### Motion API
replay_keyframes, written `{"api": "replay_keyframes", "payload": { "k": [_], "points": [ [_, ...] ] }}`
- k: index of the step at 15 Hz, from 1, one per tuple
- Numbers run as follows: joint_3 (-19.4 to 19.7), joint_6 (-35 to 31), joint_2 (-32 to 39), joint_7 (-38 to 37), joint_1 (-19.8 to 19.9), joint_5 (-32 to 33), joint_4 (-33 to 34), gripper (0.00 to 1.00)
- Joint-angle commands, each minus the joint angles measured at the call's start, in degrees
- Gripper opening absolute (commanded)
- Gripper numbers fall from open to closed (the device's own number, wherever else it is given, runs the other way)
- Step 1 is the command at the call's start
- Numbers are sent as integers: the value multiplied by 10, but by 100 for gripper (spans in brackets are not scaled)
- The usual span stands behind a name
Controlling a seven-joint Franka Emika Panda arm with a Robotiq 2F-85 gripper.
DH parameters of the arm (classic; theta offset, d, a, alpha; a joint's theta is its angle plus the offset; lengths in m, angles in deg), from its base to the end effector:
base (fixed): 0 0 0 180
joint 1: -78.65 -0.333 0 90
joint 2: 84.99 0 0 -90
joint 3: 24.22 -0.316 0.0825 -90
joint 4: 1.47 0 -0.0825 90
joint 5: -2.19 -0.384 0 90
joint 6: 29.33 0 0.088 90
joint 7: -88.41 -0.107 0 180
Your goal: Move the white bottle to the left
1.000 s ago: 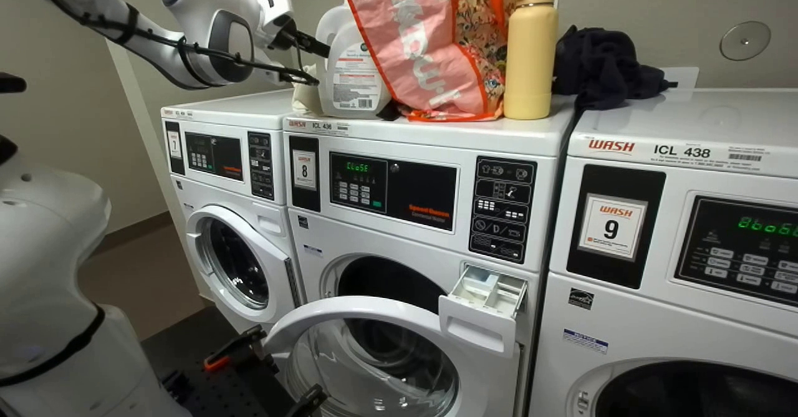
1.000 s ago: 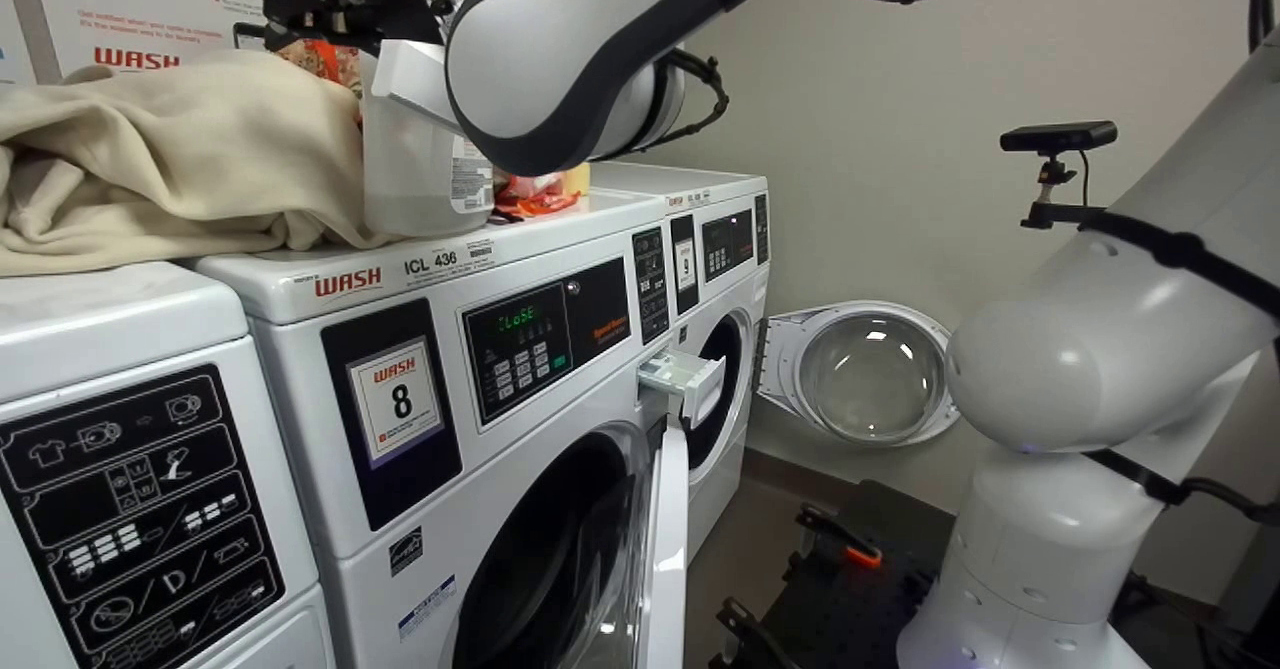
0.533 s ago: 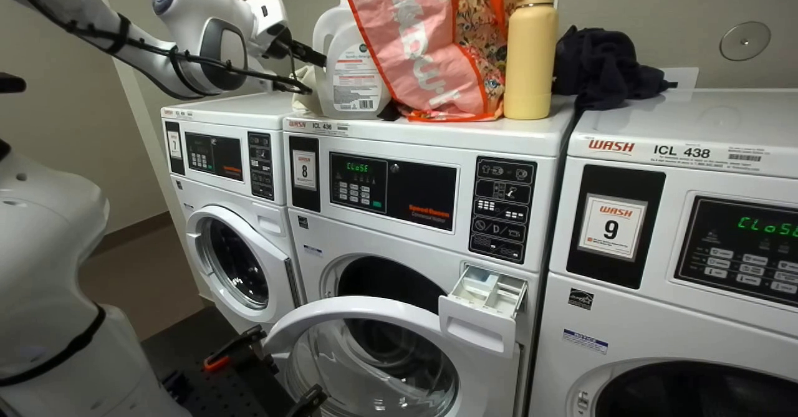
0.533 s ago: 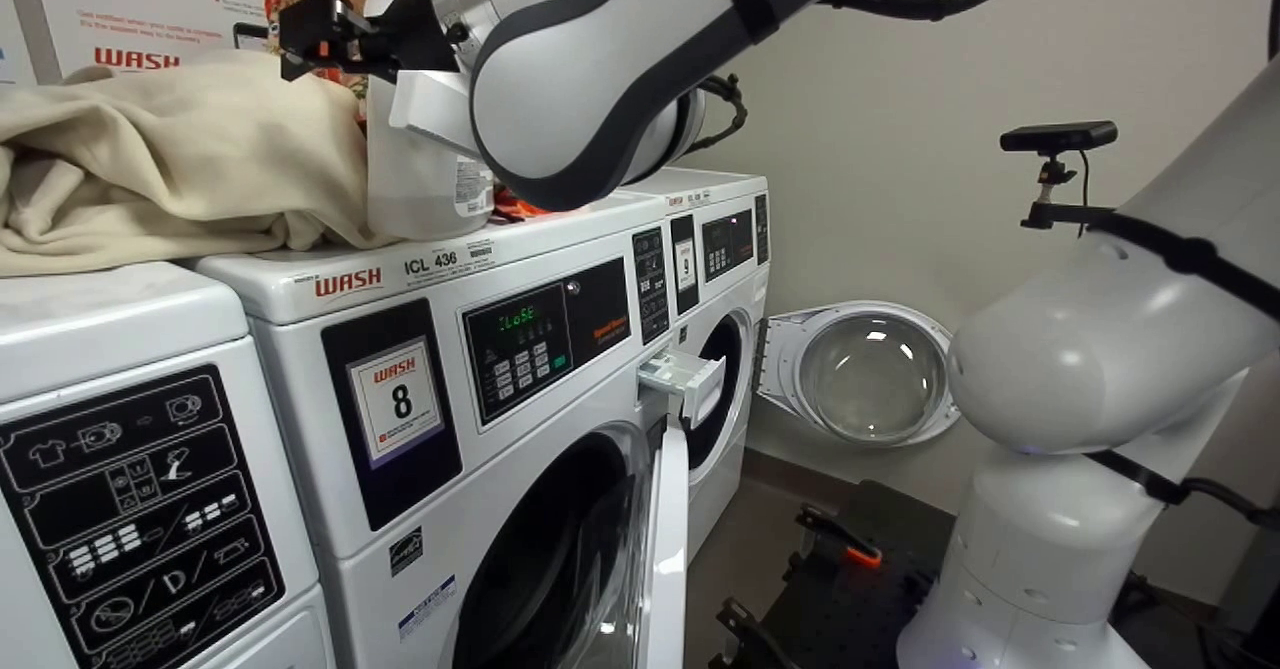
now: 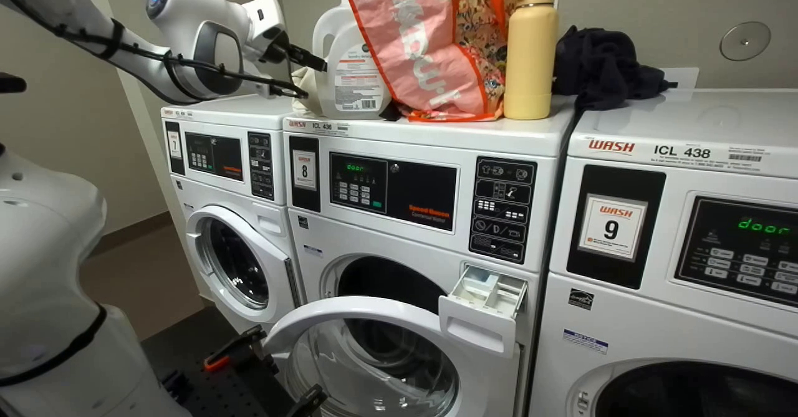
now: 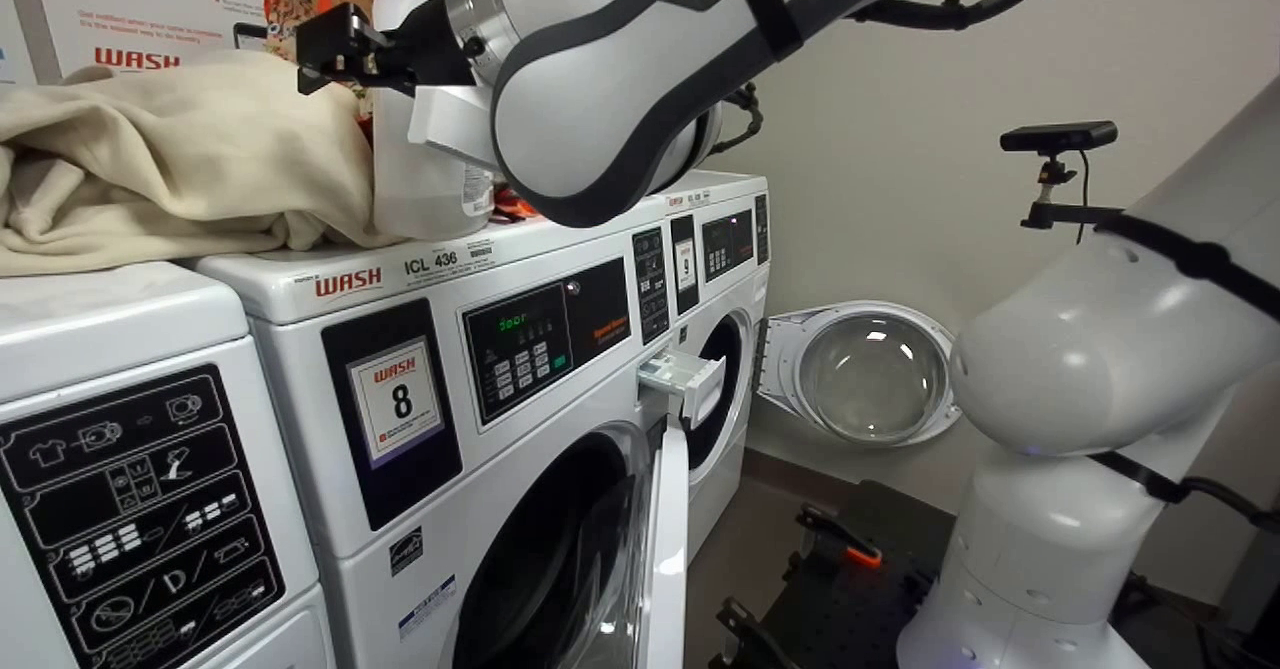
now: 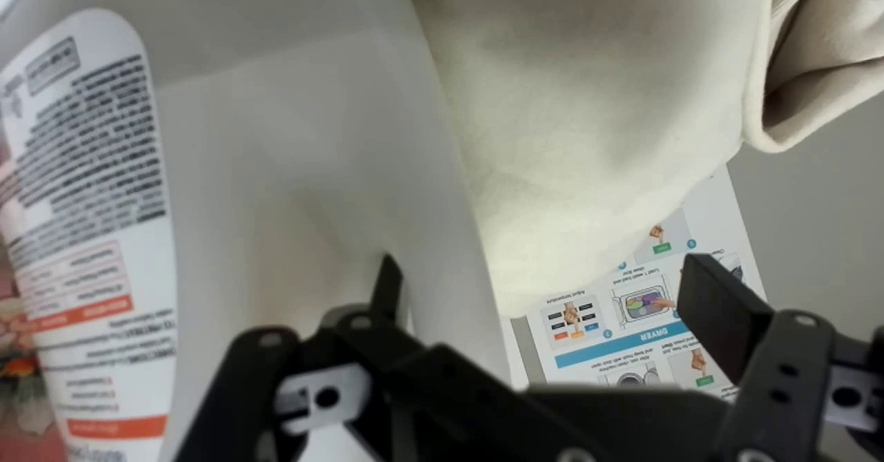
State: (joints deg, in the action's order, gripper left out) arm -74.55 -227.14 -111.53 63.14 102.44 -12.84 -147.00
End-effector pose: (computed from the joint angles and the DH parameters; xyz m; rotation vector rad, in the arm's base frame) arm 0.4107 0.2210 0.5298 -2.3224 0.1068 -1.6499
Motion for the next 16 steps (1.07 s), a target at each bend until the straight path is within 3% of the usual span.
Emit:
{"api": "replay_keyframes", "payload": {
  "k": [1, 13, 16],
  "points": [
    [35, -1, -29, -15, -29, 1, -28, 100],
    [109, -1, -76, -11, -112, -3, -92, 100],
    [149, -1, -89, -4, -142, 3, -112, 100]
  ]
}}
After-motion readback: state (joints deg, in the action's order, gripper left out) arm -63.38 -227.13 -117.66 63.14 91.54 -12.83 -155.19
